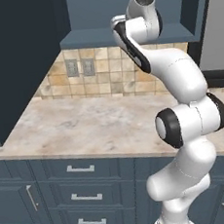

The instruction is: Pick up the bar soap and bar soap from the sink, and place them back in the cabinet, and close the cabinet door.

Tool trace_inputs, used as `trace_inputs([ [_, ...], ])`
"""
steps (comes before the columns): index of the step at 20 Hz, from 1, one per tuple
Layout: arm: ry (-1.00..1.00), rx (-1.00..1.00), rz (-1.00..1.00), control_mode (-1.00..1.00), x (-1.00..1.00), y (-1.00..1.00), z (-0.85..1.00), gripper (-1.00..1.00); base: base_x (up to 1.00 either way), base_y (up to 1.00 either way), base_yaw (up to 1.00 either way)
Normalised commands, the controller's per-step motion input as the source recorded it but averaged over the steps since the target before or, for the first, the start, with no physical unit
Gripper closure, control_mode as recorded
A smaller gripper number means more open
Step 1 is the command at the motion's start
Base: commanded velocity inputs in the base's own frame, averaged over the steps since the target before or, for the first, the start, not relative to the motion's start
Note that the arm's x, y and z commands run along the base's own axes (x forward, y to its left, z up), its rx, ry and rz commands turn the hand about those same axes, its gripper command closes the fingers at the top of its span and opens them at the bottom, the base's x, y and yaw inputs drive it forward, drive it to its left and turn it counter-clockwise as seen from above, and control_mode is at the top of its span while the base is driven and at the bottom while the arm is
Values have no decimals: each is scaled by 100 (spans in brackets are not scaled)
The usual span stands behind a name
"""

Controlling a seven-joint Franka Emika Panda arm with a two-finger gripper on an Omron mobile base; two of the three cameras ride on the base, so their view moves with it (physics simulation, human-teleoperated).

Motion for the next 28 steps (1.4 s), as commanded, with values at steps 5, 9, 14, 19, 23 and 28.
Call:
trace_inputs([
  [5, -2, 0, 0, -100, 23, 0, -12, 100, 0, 0, 0],
  [9, -1, 0, 0, -100, 23, 0, -8, 100, 0, 0, 0],
  [14, 0, 0, 0, -100, 20, 0, -6, 100, 0, 0, 0],
  [19, 0, 0, 0, -100, 18, 0, -5, 100, 0, 0, 0],
  [23, 0, 0, 0, -100, 19, 0, -2, 100, 0, 0, 0],
  [28, 0, 0, 0, -100, 19, 0, -1, 100, 0, 0, 0],
])
